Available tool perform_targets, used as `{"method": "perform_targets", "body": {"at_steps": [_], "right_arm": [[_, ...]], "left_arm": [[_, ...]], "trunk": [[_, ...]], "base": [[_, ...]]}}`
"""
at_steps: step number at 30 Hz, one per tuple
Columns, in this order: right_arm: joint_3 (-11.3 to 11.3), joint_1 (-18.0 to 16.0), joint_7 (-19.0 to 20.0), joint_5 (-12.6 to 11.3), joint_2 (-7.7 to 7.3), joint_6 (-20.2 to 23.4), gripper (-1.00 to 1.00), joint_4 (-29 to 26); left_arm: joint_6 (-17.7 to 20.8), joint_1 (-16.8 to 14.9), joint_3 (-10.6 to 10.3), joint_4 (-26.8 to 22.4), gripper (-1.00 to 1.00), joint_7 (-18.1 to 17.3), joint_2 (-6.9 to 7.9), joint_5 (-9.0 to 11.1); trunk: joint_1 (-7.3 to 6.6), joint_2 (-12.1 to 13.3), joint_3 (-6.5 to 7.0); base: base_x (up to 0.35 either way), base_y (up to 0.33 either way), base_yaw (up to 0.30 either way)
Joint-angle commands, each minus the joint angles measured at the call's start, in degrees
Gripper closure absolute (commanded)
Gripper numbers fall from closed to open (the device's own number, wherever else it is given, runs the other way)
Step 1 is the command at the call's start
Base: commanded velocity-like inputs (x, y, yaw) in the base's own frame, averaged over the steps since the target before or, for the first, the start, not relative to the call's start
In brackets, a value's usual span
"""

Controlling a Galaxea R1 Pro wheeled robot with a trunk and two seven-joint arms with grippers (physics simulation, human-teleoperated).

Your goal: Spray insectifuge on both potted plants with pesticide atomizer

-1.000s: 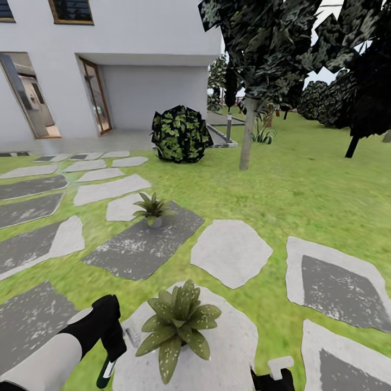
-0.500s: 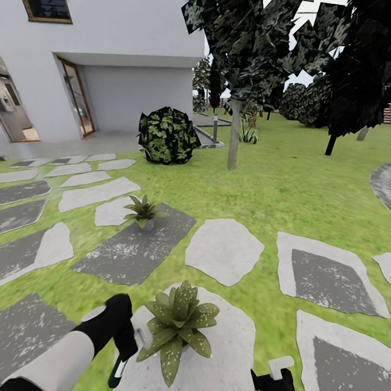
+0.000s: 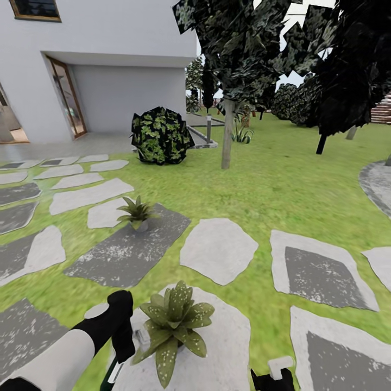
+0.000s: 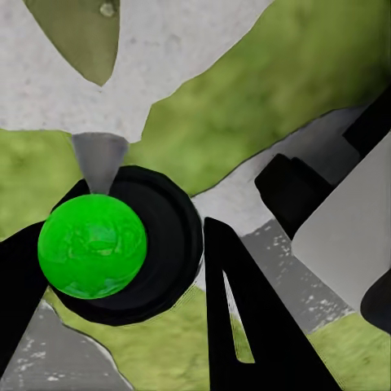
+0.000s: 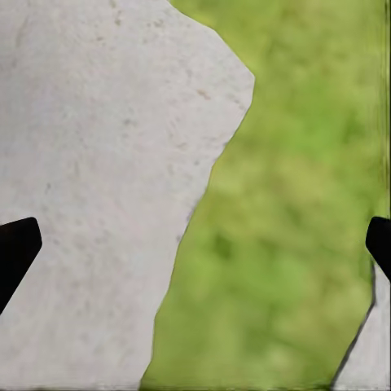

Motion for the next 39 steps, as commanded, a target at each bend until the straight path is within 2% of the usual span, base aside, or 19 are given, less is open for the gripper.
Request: {"method": "perform_targets", "body": {"at_steps": [1,12,17,19,21,23,28,34,39], "right_arm": [[0.2,0.0,0.0,0.2,-0.01,-0.2,-1.00,0.1],[0.2,0.0,0.0,0.2,-0.01,-0.2,-1.00,0.1],[0.2,0.0,0.0,0.2,-0.01,-0.2,-1.00,0.1],[0.2,0.0,0.0,0.2,-0.01,-0.2,-1.00,0.1],[0.2,0.0,0.0,0.2,-0.01,-0.2,-1.00,0.1],[0.2,0.0,0.0,0.2,-0.01,-0.2,-1.00,0.1],[0.2,0.0,0.0,0.2,-0.01,-0.2,-1.00,0.1],[0.2,0.0,0.0,0.2,-0.01,-0.2,-1.00,0.1],[0.2,0.0,0.0,0.2,-0.01,-0.2,-1.00,0.1]], "left_arm": [[0.5,0.0,-0.2,-0.2,1.00,-0.4,0.08,-0.2],[0.5,0.0,-0.1,-1.3,1.00,-0.4,0.18,-0.1],[0.3,0.2,0.1,-1.3,1.00,-0.7,0.19,1.3],[0.1,0.3,1.2,-1.3,1.00,-0.7,0.16,2.5],[-0.2,0.3,3.4,-1.3,1.00,-0.7,0.11,3.3],[-0.5,0.2,5.1,-1.3,1.00,-0.4,-0.02,3.5],[-0.4,0.1,5.6,-1.3,1.00,-0.7,0.03,3.3],[-0.2,0.1,5.1,-1.3,1.00,-1.4,-0.35,2.3],[-0.1,0.3,5.1,-1.2,1.00,-1.5,-0.11,1.5]], "trunk": [[-0.01,0.0,-0.05],[-0.01,0.0,-0.05],[-0.01,0.0,-0.05],[-0.01,0.0,-0.05],[-0.01,0.0,-0.05],[-0.01,0.0,-0.05],[-0.01,0.0,-0.05],[-0.01,0.0,-0.05],[-0.01,0.0,-0.05]], "base": [[0.000,0.000,-0.288],[-0.026,0.135,-0.055],[-0.001,0.004,0.000],[0.000,0.000,0.000],[0.000,0.000,0.000],[0.000,0.000,0.000],[0.000,0.000,0.000],[0.000,0.000,-0.002],[-0.024,0.021,-0.219]]}}
